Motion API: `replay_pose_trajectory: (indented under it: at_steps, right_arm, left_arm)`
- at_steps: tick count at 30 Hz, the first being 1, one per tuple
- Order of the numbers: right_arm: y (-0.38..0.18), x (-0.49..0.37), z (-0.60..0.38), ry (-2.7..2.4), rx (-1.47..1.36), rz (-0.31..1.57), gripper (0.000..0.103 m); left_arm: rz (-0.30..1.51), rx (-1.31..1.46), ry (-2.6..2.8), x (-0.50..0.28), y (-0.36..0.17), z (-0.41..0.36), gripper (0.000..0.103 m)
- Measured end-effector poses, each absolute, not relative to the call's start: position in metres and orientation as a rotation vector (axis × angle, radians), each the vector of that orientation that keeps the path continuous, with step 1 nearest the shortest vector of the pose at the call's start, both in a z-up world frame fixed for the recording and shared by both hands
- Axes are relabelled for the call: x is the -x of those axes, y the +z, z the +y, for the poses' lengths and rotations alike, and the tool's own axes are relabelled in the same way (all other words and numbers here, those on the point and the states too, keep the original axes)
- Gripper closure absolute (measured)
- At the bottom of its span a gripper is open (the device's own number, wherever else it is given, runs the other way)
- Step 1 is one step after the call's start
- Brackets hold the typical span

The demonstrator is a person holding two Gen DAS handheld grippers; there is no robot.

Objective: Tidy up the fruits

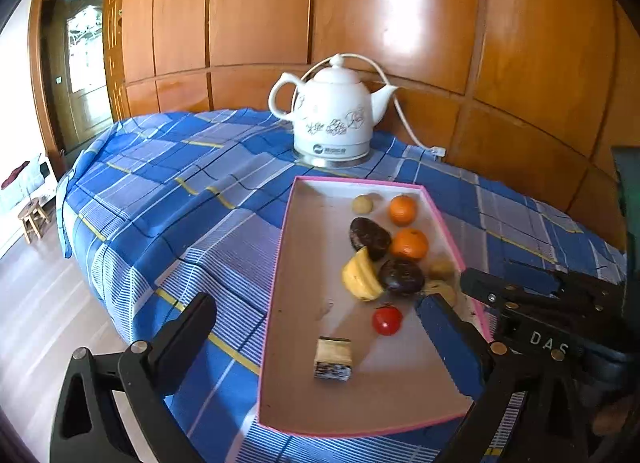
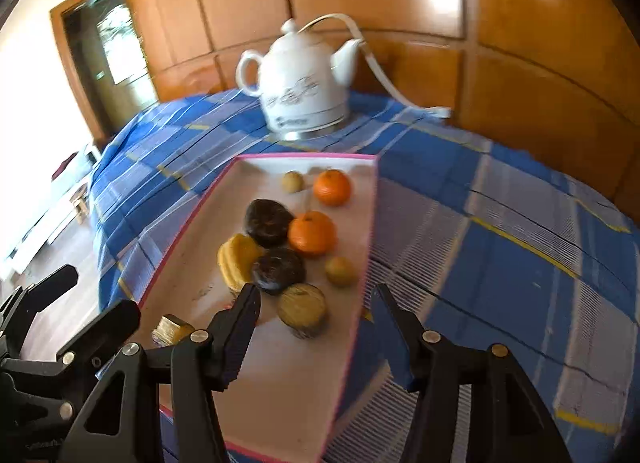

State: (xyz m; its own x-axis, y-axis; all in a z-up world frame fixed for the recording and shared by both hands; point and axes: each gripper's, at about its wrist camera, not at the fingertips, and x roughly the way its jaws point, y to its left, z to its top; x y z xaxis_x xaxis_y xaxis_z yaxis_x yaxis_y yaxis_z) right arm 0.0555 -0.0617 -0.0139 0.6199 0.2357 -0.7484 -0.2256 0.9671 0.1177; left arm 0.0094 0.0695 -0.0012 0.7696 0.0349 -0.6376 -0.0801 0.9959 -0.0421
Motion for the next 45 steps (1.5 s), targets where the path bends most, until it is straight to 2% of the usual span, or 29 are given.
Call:
replay_pose_trajectory:
  at_steps: [13,45]
  right_arm:
    - [-0.012,-0.018,-0.080,0.160,0.009,0.804,0.045]
    - [-0.011,-0.007,-0.065,0.189,0.053,0.791,0.045]
  left_arm:
    - [0.628,0.026,0.115,0.006,0.005,0.053,0.000]
    - [0.607,0.044,0.145,0.013,0.008,0.058,0.000]
